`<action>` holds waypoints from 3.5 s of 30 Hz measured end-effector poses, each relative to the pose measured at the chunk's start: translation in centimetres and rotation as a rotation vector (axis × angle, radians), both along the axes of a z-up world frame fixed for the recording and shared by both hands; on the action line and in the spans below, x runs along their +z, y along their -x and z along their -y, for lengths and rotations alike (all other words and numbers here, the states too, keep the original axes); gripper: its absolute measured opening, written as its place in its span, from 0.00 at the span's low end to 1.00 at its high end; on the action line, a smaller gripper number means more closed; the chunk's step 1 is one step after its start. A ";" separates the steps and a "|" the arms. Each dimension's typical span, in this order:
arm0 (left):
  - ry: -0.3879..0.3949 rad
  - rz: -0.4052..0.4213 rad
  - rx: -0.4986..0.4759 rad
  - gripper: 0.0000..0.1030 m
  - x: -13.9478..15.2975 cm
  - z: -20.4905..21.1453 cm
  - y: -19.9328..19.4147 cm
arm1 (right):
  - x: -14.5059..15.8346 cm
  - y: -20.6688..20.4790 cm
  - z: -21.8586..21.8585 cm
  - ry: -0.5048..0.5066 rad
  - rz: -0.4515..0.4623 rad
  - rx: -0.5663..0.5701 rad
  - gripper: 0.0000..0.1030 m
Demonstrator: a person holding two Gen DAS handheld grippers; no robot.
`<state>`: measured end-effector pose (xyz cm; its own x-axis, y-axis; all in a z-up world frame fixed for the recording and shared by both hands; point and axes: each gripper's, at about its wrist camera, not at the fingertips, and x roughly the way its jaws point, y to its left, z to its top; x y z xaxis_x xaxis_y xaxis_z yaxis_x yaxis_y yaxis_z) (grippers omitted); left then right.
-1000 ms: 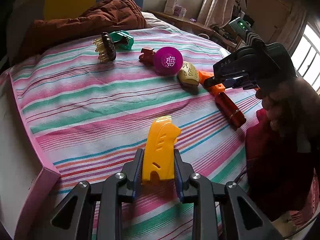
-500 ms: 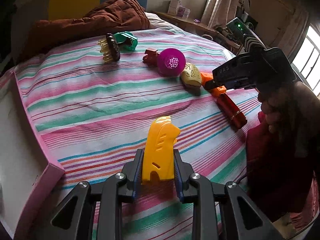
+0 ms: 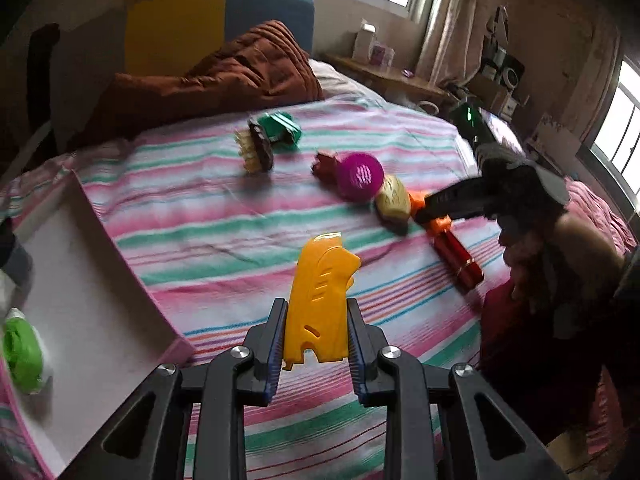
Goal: Organize rigid objects
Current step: 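Carry the yellow piece into the tray and open the left gripper while the right holds the orange blocks, then carry the orange cube blocks with the right gripper to the tray rim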
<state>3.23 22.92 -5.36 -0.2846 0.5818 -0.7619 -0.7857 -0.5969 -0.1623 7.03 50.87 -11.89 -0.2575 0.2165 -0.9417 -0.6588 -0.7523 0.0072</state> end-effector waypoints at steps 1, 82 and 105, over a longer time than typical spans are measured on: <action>-0.005 -0.004 0.006 0.26 0.3 0.2 0.0 | 0.0 0.0 0.1 -0.004 0.002 0.003 0.28; 0.065 -0.116 0.540 0.32 3.0 16.1 7.7 | 1.4 1.1 0.1 -0.028 -0.095 0.023 0.26; 0.037 -0.115 0.598 0.32 3.3 19.6 7.2 | 7.5 4.9 12.0 0.017 -0.345 0.394 0.26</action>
<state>-3.99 3.35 -2.05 -0.6357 0.2695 -0.7234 -0.3236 -0.9438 -0.0672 2.11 38.92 -4.41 -0.6120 0.0261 -0.7904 -0.2829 -0.9406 0.1879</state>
